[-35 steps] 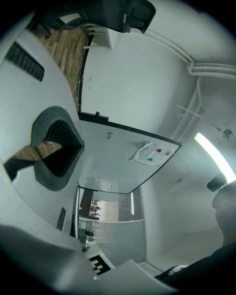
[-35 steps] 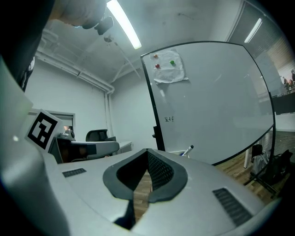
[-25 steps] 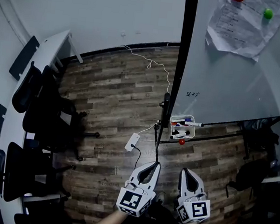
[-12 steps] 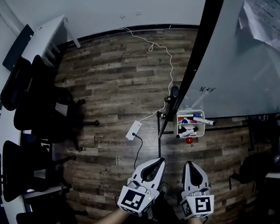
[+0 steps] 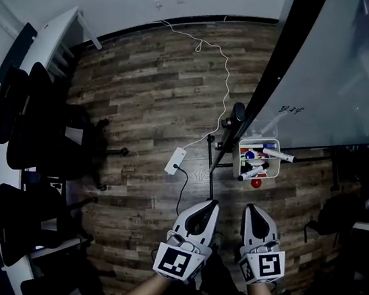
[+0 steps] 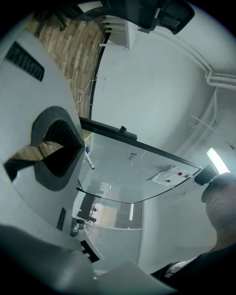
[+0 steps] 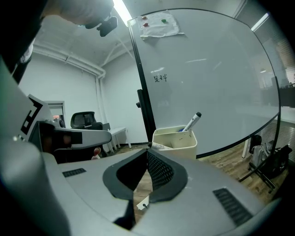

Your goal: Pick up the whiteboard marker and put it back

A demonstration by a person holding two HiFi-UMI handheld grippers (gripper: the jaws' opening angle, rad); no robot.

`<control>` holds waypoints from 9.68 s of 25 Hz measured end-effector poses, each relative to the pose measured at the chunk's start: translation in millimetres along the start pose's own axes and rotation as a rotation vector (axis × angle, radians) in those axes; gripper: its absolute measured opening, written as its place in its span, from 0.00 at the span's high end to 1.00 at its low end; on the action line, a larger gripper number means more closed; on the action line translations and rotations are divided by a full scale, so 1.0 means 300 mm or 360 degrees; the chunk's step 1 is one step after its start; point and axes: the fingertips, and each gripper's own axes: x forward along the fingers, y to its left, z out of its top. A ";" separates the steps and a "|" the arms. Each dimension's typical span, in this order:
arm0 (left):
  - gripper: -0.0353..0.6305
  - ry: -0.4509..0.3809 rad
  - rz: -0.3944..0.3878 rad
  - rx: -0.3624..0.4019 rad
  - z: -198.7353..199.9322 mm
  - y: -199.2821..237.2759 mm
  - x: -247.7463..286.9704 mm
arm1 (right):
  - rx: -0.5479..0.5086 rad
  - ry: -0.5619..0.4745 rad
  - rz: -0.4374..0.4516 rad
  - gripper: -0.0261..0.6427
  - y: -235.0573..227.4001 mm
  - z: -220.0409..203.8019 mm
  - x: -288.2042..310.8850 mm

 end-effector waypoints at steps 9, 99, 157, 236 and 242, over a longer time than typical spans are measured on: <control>0.94 0.0018 -0.0012 -0.0019 -0.021 0.024 0.006 | -0.0039 0.0014 -0.0004 0.93 0.000 -0.019 0.070; 0.94 0.0082 -0.0001 -0.0136 -0.079 0.084 0.054 | -0.0522 -0.0173 -0.0337 0.81 -0.081 0.139 0.199; 0.94 0.0064 -0.0021 -0.0036 -0.036 -0.040 0.019 | -0.0381 -0.0232 -0.0267 0.85 -0.146 0.210 0.067; 0.94 -0.0297 -0.0043 0.0239 0.238 -0.359 -0.297 | -0.0391 -0.0502 -0.0191 0.85 0.092 0.355 -0.595; 0.94 -0.0303 -0.0060 0.0270 0.221 -0.393 -0.331 | -0.0422 -0.0481 -0.0207 0.85 0.103 0.356 -0.630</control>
